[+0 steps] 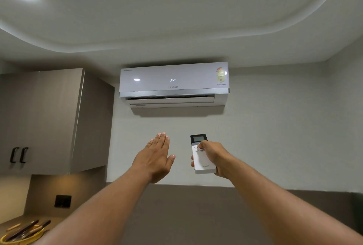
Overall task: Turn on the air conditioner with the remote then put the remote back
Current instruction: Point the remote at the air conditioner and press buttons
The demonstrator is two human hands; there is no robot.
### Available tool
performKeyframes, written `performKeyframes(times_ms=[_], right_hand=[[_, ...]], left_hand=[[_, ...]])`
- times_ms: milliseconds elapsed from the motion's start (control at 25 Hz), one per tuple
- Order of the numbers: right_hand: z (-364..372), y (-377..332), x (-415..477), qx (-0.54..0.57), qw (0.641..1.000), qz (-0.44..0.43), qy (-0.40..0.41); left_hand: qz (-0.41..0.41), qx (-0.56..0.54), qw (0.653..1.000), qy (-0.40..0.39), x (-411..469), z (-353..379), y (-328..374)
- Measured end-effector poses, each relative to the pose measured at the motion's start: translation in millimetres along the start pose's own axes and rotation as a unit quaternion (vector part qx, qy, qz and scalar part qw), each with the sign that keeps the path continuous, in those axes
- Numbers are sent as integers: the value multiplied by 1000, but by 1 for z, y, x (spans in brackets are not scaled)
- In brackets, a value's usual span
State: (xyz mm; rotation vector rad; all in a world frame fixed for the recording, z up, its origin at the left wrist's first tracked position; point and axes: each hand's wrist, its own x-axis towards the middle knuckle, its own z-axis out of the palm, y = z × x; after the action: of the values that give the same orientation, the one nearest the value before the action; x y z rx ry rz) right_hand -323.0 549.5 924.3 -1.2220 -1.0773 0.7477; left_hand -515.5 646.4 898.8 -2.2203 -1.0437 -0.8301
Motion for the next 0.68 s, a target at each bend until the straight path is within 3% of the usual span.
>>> performKeyframes(times_ms=[680], right_hand=[[7, 1, 4, -11, 1000, -3, -4]], left_hand=[[-3, -5, 1000, 7, -2, -3, -7]])
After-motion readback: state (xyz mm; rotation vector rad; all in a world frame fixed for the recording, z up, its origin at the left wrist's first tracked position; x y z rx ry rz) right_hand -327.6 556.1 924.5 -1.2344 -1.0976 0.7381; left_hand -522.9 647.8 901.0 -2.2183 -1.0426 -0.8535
